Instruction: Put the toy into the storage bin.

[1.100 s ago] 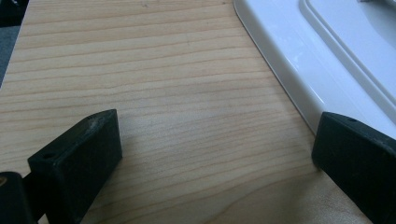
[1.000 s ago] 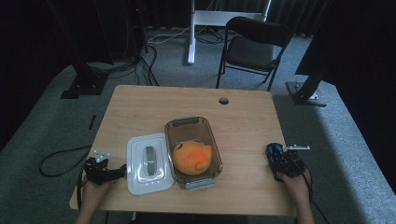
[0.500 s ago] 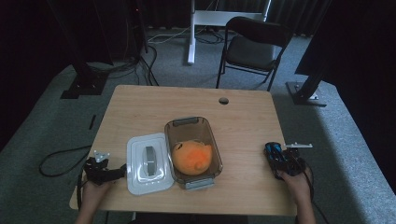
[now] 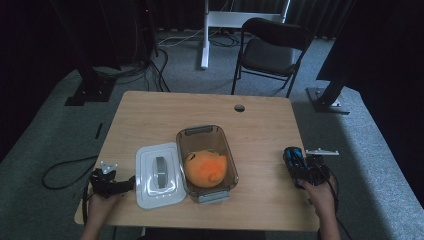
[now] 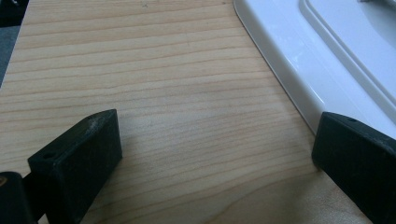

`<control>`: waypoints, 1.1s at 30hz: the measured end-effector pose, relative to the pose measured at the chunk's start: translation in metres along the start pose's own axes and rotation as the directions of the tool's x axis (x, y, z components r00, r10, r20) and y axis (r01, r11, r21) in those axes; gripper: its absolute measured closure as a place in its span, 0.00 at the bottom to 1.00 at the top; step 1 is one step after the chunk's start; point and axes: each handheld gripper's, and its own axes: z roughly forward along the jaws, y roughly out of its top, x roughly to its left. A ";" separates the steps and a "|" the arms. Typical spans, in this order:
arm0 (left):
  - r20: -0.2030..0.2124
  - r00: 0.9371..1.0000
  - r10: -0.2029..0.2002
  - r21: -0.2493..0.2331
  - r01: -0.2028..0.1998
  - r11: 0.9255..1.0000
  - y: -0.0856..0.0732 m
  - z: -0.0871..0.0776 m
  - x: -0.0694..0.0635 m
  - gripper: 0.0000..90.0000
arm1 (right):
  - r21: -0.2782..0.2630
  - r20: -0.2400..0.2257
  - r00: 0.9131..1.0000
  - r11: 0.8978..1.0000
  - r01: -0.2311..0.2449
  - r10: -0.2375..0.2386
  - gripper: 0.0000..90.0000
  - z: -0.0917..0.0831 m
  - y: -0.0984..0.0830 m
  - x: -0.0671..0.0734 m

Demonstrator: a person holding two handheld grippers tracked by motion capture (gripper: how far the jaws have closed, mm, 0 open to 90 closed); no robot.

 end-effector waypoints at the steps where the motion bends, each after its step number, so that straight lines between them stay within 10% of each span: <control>1: 0.000 1.000 0.000 0.000 0.000 1.000 0.000 0.000 0.000 0.02 | 0.000 0.000 1.000 1.000 0.000 0.000 0.29 0.000 0.000 0.000; 33: 0.000 1.000 0.000 -0.001 0.000 1.000 0.000 0.000 0.000 0.02 | -0.096 -0.054 0.994 0.991 0.092 -0.097 0.29 -0.039 0.047 0.039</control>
